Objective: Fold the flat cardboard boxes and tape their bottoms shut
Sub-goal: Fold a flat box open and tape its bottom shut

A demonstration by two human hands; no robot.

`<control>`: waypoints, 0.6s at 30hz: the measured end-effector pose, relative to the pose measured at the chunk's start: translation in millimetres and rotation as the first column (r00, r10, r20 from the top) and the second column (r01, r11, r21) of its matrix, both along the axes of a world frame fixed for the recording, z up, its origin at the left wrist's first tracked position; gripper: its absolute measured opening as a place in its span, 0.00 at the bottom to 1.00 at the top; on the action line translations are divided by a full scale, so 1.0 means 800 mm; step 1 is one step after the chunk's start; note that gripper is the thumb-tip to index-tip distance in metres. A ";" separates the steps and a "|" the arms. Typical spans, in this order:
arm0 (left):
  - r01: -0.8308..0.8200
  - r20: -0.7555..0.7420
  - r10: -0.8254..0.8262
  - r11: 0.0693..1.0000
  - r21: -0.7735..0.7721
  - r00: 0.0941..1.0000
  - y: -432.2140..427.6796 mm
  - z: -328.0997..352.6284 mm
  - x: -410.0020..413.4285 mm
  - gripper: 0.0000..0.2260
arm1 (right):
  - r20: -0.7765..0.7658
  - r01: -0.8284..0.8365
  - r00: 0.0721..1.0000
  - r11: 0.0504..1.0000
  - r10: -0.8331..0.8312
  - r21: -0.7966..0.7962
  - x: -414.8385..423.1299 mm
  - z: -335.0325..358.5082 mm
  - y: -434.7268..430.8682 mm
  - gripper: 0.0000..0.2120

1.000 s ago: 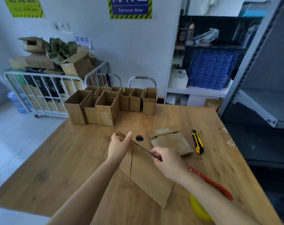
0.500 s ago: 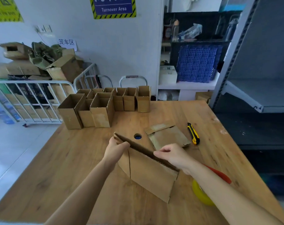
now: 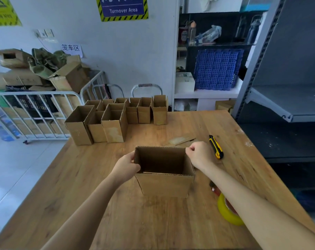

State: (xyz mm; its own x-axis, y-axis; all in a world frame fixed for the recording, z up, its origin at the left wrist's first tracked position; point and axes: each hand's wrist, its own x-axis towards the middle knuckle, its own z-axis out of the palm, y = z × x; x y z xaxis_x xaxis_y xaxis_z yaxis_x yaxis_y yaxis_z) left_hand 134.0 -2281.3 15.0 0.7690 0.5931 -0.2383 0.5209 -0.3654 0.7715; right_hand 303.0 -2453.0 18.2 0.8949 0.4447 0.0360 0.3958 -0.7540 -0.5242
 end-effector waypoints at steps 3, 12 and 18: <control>0.045 -0.015 -0.044 0.995 0.092 0.999 -0.002 0.002 0.007 0.24 | -0.037 0.031 0.999 0.995 -0.028 0.098 0.009 -0.007 0.000 0.15; 0.248 -0.067 -0.239 0.940 0.232 0.969 0.008 -0.004 0.010 0.22 | -0.107 0.057 0.994 0.970 -0.032 0.237 0.012 -0.018 0.008 0.16; 0.271 -0.061 -0.265 0.910 0.314 0.962 0.006 -0.007 0.016 0.22 | -0.160 0.025 0.984 0.820 0.081 0.572 -0.017 -0.039 -0.040 0.14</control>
